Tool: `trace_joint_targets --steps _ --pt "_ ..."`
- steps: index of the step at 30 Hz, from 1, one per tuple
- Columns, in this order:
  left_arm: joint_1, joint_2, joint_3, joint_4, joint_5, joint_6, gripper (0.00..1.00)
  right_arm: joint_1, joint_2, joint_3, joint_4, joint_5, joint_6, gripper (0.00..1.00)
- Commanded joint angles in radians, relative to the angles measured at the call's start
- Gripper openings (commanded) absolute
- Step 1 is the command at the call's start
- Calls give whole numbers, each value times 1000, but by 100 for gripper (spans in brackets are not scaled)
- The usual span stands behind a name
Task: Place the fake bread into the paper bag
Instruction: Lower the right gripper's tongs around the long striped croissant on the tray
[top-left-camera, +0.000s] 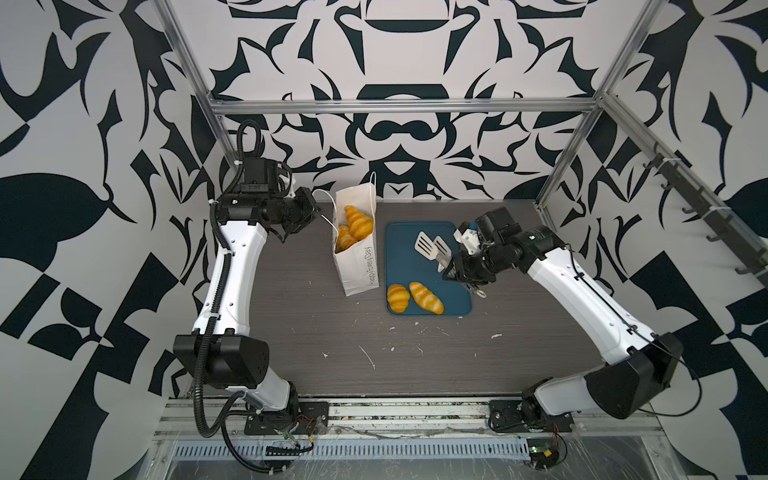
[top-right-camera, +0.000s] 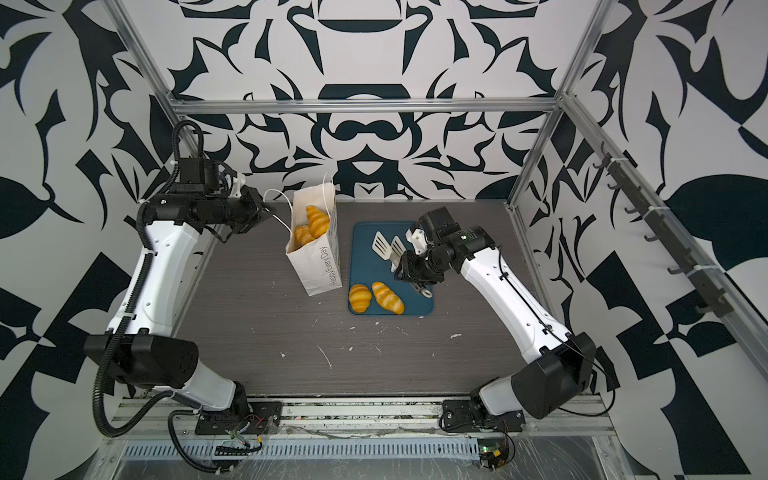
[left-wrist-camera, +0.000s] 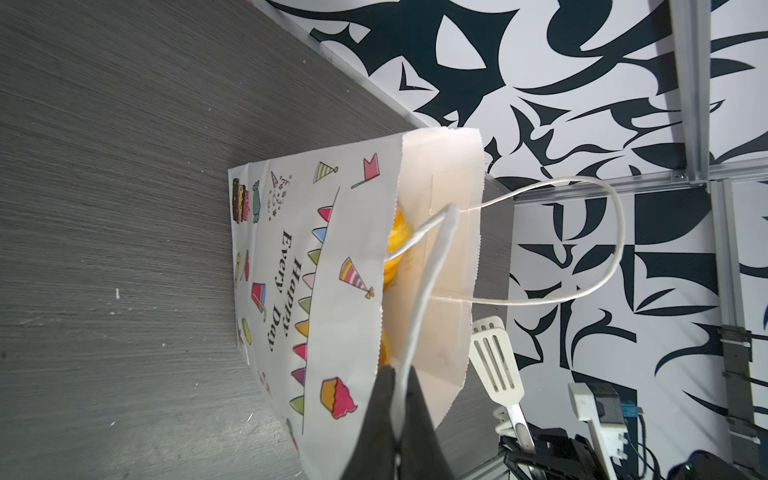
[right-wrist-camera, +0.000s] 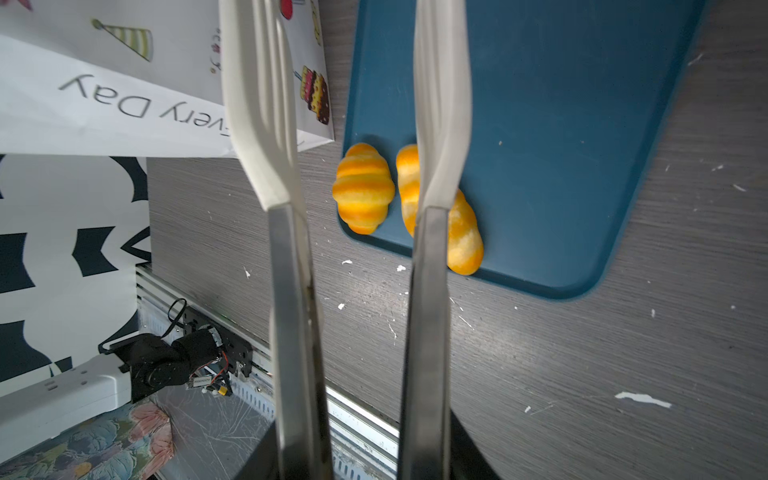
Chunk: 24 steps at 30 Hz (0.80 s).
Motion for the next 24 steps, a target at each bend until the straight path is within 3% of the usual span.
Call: trace_joint_targets --steps 1,24 --pt "4 -28 -16 -6 9 -6 0 -1 -33 -18 3 38 12 44" --pt "4 -39 -56 11 10 -9 0 1 45 -96 -107 83 -14 44"
